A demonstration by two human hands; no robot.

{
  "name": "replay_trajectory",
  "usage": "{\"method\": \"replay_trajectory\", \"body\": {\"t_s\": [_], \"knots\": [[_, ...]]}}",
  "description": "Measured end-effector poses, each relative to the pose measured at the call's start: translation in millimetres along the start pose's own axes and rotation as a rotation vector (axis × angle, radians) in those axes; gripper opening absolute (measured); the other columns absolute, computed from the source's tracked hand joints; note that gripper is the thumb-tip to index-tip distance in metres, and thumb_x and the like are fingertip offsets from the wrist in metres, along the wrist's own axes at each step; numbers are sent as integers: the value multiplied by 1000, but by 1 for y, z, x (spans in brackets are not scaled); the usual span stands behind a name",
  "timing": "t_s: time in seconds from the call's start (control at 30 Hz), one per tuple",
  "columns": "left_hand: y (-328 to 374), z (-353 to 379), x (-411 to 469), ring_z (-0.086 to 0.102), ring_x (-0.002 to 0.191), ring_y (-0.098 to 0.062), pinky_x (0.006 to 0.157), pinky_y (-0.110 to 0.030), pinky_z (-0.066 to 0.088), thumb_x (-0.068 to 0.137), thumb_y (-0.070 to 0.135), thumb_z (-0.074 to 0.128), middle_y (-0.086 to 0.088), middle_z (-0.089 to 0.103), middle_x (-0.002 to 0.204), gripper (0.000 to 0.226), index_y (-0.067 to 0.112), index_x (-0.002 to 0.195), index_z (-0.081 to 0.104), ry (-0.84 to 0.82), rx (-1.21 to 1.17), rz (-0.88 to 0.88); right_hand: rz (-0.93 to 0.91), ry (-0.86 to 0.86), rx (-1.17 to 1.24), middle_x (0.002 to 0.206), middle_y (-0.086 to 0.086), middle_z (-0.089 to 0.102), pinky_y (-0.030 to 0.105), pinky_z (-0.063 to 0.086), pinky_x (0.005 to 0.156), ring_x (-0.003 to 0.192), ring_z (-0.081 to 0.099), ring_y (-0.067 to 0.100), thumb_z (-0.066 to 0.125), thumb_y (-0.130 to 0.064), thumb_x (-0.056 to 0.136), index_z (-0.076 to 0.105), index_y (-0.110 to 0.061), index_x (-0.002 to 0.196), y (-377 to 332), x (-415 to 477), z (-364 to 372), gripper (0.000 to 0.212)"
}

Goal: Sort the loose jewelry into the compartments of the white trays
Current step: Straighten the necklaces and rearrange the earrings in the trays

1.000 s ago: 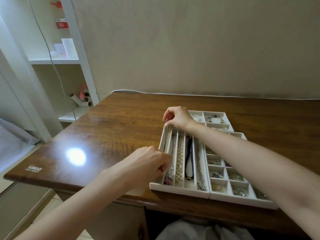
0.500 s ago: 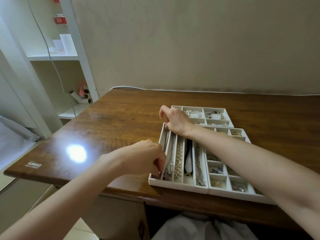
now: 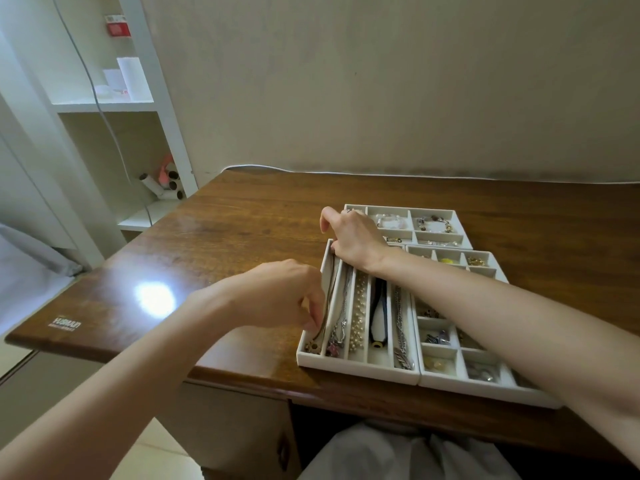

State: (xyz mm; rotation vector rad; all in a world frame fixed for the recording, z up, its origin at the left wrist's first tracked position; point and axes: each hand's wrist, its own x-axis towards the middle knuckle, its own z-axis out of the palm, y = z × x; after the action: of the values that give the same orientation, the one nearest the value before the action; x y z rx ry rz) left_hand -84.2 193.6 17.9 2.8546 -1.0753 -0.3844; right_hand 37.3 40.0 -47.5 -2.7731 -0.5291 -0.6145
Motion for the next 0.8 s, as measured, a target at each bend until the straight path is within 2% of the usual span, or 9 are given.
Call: {"method": "replay_trajectory", "body": {"t_s": [0.2,0.3,0.37,0.47,0.57,0.63,0.73,0.8], "knots": [[2,6,6,46,76,-2,63,-13,37,81,28,69,11,52,89,11,23,91,70,-100,29,0,25,-41,64,77,5,66,31,43,75,83,61,27,64,-2,77,57,-17,98,3,0,-14,27],[4,14,11,50,81,-8,67,-20,42,82,25,67,8,54,91,8,20,88,67,-86,85,-8,61,-42,195,79,4,69,37,51,78,82,64,23,68,-9,77,58,-18,93,8,3,-23,21],[4,13,12,49,78,-8,66,-19,42,82,25,67,7,56,92,9,19,89,67,-92,78,-19,85,-27,293,74,1,71,35,52,79,77,66,14,65,-9,80,57,-19,89,13,4,-31,15],[0,4,12,50,77,-6,65,-15,40,82,28,68,7,60,90,11,19,90,69,-56,37,-31,95,-26,365,67,-3,72,28,51,78,60,59,-6,54,-7,87,55,-20,88,18,3,-41,13],[-3,0,15,50,76,-5,62,-14,37,83,28,67,6,62,90,10,19,89,68,9,34,-44,79,-133,370,71,-6,72,29,46,82,73,61,-3,51,-11,91,56,-20,92,19,1,-43,10],[-5,3,18,49,74,-4,60,-14,36,84,26,66,7,61,89,10,18,90,68,30,32,-50,61,-222,341,74,-9,72,30,45,78,76,59,-1,50,-15,92,57,-21,94,17,0,-40,9],[-6,4,25,50,76,-6,65,-18,42,85,26,65,7,60,89,9,18,90,65,114,28,-72,26,-284,309,77,-12,71,28,43,73,71,55,-5,48,-17,93,57,-22,93,16,-4,-36,10],[-4,4,30,50,74,-6,66,-20,43,86,28,62,8,58,87,9,19,87,61,205,17,-83,39,-234,371,77,-9,73,23,38,62,54,52,-6,49,-15,92,58,-21,92,19,-5,-44,11]]}}
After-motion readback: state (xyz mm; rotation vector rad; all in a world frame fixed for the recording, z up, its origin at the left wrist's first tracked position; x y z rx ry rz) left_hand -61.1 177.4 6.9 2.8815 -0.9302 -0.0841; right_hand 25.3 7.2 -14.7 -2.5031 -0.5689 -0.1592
